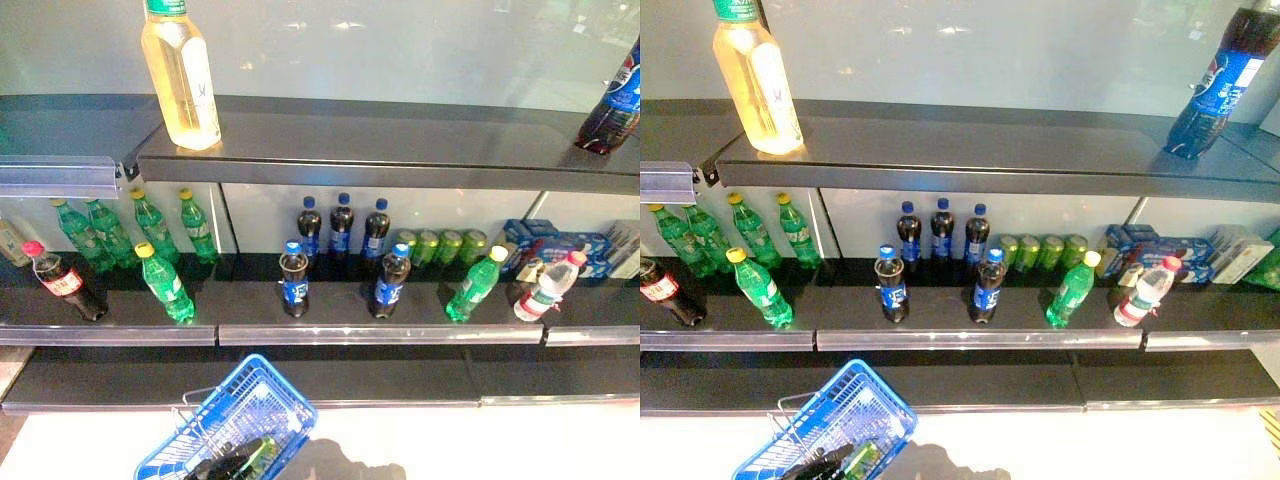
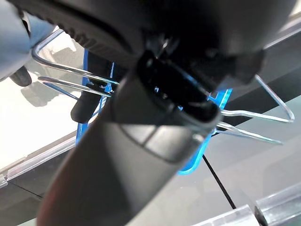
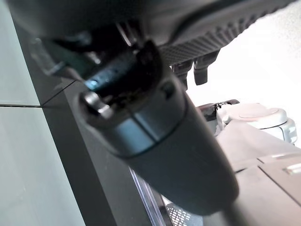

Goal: Pick up the drink and place into the basket.

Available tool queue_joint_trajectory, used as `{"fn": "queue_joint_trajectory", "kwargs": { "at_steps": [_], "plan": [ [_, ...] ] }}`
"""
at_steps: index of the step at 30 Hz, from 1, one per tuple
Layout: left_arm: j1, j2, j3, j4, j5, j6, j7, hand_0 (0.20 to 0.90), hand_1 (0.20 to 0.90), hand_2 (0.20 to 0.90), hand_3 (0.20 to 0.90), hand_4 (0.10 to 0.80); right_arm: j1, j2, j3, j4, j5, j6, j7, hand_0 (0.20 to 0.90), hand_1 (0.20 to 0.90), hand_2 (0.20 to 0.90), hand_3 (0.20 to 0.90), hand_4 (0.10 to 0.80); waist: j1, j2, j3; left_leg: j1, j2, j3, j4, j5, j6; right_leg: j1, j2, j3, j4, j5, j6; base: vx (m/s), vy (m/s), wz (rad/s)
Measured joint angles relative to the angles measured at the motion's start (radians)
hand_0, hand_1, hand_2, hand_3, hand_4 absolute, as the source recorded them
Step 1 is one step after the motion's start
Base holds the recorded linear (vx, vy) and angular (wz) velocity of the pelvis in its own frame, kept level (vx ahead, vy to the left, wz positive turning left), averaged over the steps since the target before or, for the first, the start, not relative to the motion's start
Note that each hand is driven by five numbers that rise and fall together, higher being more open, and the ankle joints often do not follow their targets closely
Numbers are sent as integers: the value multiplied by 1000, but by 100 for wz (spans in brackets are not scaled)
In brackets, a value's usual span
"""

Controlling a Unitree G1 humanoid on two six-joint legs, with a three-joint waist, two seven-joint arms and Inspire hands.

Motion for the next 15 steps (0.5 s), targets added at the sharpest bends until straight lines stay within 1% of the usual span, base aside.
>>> {"fn": "queue_joint_trajectory", "kwargs": {
  "at_steps": [15],
  "plan": [
    [0,0,0,0,5,0,1,300,300,300,200,100,0,0,0,0,0,0,0,900,900,900,900,800,1,0,0,0,0,0,0,0,0,0,0,0,0,0,0,0,0,0]
  ]
}}
